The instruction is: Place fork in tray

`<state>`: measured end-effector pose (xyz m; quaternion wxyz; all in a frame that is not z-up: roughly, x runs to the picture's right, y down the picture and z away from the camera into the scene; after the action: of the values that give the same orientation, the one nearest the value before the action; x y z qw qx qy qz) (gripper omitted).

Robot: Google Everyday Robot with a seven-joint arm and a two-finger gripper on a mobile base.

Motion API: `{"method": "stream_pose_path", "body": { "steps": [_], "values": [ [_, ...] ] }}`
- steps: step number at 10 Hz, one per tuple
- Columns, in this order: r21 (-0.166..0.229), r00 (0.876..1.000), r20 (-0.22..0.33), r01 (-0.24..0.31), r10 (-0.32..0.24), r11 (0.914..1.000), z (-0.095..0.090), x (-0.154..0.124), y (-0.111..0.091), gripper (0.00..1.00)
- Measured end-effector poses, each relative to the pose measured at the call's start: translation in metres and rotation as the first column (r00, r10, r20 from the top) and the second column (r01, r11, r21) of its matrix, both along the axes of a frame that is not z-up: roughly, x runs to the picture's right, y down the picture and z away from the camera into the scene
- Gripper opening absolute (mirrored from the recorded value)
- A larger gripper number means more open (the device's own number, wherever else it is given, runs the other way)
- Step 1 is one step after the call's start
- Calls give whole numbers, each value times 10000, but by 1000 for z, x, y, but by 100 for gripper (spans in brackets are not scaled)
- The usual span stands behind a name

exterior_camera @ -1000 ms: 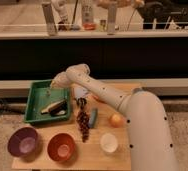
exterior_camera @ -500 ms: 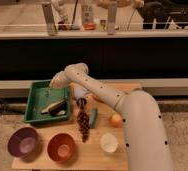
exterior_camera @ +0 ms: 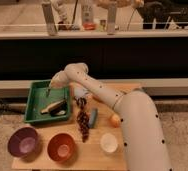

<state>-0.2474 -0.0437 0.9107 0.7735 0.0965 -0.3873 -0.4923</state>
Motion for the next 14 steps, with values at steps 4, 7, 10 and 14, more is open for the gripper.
{"method": "stream_pose_path", "body": {
  "steps": [4,7,10,14],
  "values": [
    [-74,9999,132,91,-90,9999,1,1,0,79],
    [-204,9989,410,234,-226,9995,1,-1,1,79],
    [-431,9984,529,244,-221,9988,3,1,1,79],
    [-452,9983,540,251,-226,9987,4,1,2,79]
  ]
}}
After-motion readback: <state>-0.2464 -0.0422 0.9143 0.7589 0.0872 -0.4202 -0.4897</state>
